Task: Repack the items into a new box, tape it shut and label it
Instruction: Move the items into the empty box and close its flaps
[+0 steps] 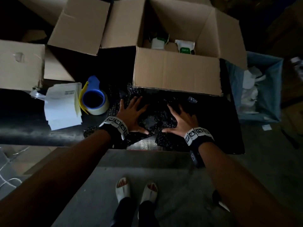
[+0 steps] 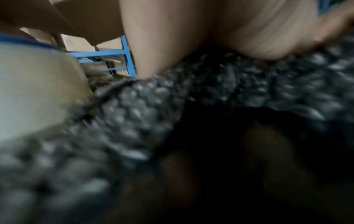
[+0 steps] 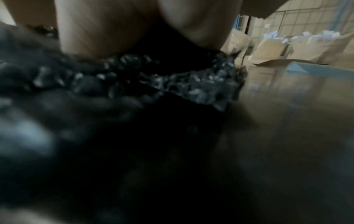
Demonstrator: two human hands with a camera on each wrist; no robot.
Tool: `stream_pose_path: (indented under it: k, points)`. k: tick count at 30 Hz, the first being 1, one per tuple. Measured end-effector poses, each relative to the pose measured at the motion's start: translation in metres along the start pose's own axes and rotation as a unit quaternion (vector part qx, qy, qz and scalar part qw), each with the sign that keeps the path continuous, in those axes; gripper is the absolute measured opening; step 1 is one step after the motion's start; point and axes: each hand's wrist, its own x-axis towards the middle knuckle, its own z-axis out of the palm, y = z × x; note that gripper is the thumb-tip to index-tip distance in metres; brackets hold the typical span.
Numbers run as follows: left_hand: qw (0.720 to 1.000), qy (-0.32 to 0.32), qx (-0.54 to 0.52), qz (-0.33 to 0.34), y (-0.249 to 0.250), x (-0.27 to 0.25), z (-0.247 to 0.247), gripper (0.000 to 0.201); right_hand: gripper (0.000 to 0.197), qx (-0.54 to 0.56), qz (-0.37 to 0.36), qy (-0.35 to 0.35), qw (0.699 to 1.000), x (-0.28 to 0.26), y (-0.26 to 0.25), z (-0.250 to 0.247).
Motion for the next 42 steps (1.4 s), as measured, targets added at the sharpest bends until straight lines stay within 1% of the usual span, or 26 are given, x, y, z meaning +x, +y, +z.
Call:
stream_pose_path:
  k: [2, 3, 4, 6, 8, 9, 11, 12, 14, 15, 16, 19, 22, 24, 25, 28, 30, 31, 33, 35, 37, 40, 42]
  points:
    - [1.000, 0.018, -0.001, -0.017, 0.004, -0.004, 0.005, 0.114, 0.101, -0.007, 0.005, 0.004, 1.000, -0.003, 0.004, 0.000]
    - [0.999, 0.028, 0.006, -0.029, 0.006, -0.006, 0.006, 0.111, 0.101, -0.009, 0.004, 0.012, 1.000, -0.004, 0.004, -0.002]
    - [0.998, 0.039, 0.018, -0.044, 0.008, -0.008, 0.006, 0.111, 0.104, -0.004, 0.000, 0.021, 1.000, -0.005, 0.004, -0.003]
    - [0.995, 0.059, 0.030, -0.076, 0.009, -0.010, 0.002, 0.114, 0.117, 0.020, -0.013, 0.052, 0.998, -0.005, 0.003, -0.005]
    - [0.992, 0.071, 0.004, -0.102, 0.008, -0.014, -0.002, 0.120, 0.127, 0.017, -0.031, 0.083, 0.996, -0.005, 0.001, -0.010]
    - [0.991, 0.074, -0.015, -0.106, 0.008, -0.015, -0.003, 0.123, 0.129, 0.013, -0.039, 0.086, 0.995, -0.006, 0.000, -0.013]
    - [0.992, 0.065, -0.041, -0.097, 0.008, -0.019, -0.003, 0.129, 0.126, 0.015, -0.064, 0.069, 0.995, -0.004, 0.000, -0.016]
    - [0.994, 0.049, -0.039, -0.085, 0.007, -0.021, -0.001, 0.131, 0.123, 0.022, -0.083, 0.053, 0.995, -0.002, 0.001, -0.017]
    - [0.998, 0.016, -0.028, -0.062, 0.004, -0.023, 0.006, 0.132, 0.112, 0.022, -0.106, 0.021, 0.994, 0.004, 0.001, -0.017]
    - [0.998, 0.014, -0.032, -0.057, 0.003, -0.024, 0.008, 0.130, 0.104, 0.013, -0.103, 0.013, 0.994, 0.007, 0.002, -0.016]
    - [0.997, 0.019, -0.039, -0.059, -0.003, -0.031, 0.010, 0.128, 0.098, -0.003, -0.105, 0.014, 0.994, 0.009, -0.004, -0.015]
    - [0.995, 0.045, -0.079, -0.030, -0.006, -0.030, 0.010, 0.119, 0.083, -0.051, -0.073, 0.045, 0.995, 0.011, -0.002, -0.014]
    - [0.983, 0.120, -0.141, -0.016, -0.001, -0.031, 0.015, 0.089, 0.073, -0.065, -0.062, 0.071, 0.993, 0.009, 0.000, -0.006]
    - [0.966, 0.177, -0.189, -0.014, -0.001, -0.031, 0.022, 0.076, 0.068, -0.037, -0.052, 0.082, 0.995, 0.007, 0.000, -0.001]
    - [0.958, 0.195, -0.208, -0.011, -0.002, -0.031, 0.022, 0.072, 0.066, -0.010, -0.047, 0.088, 0.995, 0.007, 0.001, 0.001]
    - [0.943, 0.212, -0.258, 0.009, -0.009, -0.031, 0.010, 0.057, 0.062, 0.093, -0.024, 0.116, 0.989, 0.002, 0.003, 0.000]
    - [0.937, 0.211, -0.277, 0.016, -0.011, -0.035, -0.004, 0.049, 0.059, 0.130, -0.005, 0.134, 0.982, -0.005, 0.003, -0.003]
    - [0.935, 0.214, -0.282, 0.021, -0.011, -0.039, -0.010, 0.046, 0.057, 0.141, 0.001, 0.139, 0.980, -0.009, 0.001, -0.006]
    - [0.931, 0.232, -0.282, 0.017, -0.011, -0.049, -0.020, 0.048, 0.055, 0.157, -0.002, 0.153, 0.976, -0.021, -0.007, -0.015]
    - [0.927, 0.246, -0.284, -0.003, -0.014, -0.058, -0.027, 0.048, 0.054, 0.167, -0.020, 0.179, 0.969, -0.032, -0.016, -0.028]
    - [0.921, 0.256, -0.293, -0.019, -0.019, -0.070, -0.038, 0.051, 0.053, 0.170, -0.036, 0.190, 0.966, -0.043, -0.027, -0.044]
    - [0.899, 0.285, -0.332, -0.036, -0.028, -0.090, -0.058, 0.049, 0.052, 0.154, -0.069, 0.192, 0.967, -0.055, -0.046, -0.071]
    - [0.887, 0.292, -0.355, -0.047, -0.032, -0.103, -0.072, 0.044, 0.051, 0.148, -0.089, 0.188, 0.967, -0.062, -0.059, -0.088]
